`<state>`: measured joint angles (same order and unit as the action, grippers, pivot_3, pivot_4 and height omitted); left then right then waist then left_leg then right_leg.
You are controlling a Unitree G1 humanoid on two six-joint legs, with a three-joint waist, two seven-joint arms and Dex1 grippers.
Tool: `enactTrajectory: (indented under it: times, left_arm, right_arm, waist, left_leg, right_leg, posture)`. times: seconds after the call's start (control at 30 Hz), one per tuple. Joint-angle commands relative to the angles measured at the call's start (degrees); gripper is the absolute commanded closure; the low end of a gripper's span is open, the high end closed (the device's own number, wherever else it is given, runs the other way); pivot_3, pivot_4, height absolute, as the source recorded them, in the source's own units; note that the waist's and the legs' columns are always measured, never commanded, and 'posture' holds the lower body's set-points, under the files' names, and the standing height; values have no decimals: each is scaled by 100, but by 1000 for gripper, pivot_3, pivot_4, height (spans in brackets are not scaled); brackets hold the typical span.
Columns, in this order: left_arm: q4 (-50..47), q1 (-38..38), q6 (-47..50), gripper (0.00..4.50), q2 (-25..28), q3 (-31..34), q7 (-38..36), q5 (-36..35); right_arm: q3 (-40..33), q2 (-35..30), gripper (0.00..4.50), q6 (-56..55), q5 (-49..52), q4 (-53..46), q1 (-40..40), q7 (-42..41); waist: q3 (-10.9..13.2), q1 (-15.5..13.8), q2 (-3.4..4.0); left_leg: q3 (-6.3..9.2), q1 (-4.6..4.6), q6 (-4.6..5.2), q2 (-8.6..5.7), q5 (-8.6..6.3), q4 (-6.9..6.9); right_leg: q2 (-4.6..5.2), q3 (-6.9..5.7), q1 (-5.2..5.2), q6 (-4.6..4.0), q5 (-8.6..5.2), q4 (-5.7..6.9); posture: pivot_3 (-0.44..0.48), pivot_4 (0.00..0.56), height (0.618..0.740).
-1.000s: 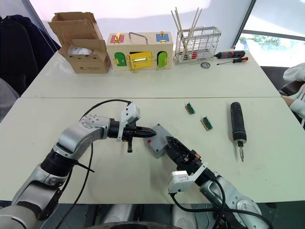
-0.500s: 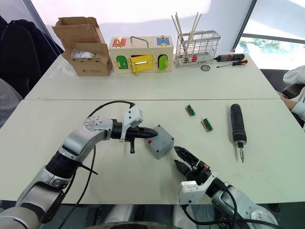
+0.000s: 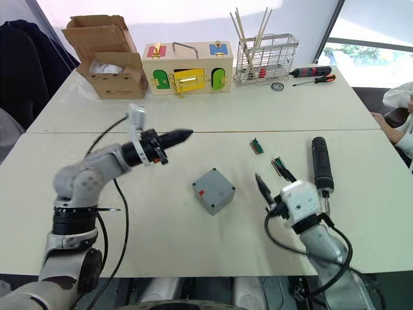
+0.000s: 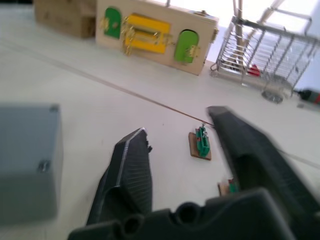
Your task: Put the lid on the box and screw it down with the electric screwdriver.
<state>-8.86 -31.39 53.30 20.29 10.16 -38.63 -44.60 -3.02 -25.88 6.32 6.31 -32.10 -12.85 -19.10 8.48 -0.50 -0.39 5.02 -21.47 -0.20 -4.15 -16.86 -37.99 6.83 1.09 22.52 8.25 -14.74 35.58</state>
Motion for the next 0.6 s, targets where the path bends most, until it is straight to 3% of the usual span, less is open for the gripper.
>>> enactTrajectory:
  times: [0.03,0.17,0.33,0.6]
  left_arm:
    - [19,177,-265,4500,485,-359,-146,529]
    - [533,446,-1306,4500,1228,-1613,-810,1790]
    - [843,487,-1823,4500,1035,-2049,-1186,2076]
    - [822,673,-1864,4500,666,-2359,-1176,2332]
  right_arm:
    - [-163,-5,4382,1329,1691,-506,27,-488]
    - [-389,-396,4448,2568,2874,-616,69,-880]
    - [-236,-1017,4448,3289,3235,-812,-19,-1274]
    - [57,-1088,4448,3810,3365,-973,54,-1157]
  waist:
    - [4,-6,5]
    - [12,-24,17]
    - [25,-32,8]
    - [30,-12,4]
  left_leg:
    - [0,1,0,0,0,3]
    - [-5,-1,-1,-3,1,7]
    - [-5,-12,1,-6,-1,7]
    - [-7,-25,0,0,0,7]
  right_leg:
    - [-1,0,2,0,0,0]
    - [0,3,1,-4,1,-5]
    - [6,2,3,-24,-6,-19]
    - [6,2,21,-5,5,-14]
  posture:
    - [0,150,730]
    - [0,150,730]
    - [0,150,730]
    - [0,150,730]
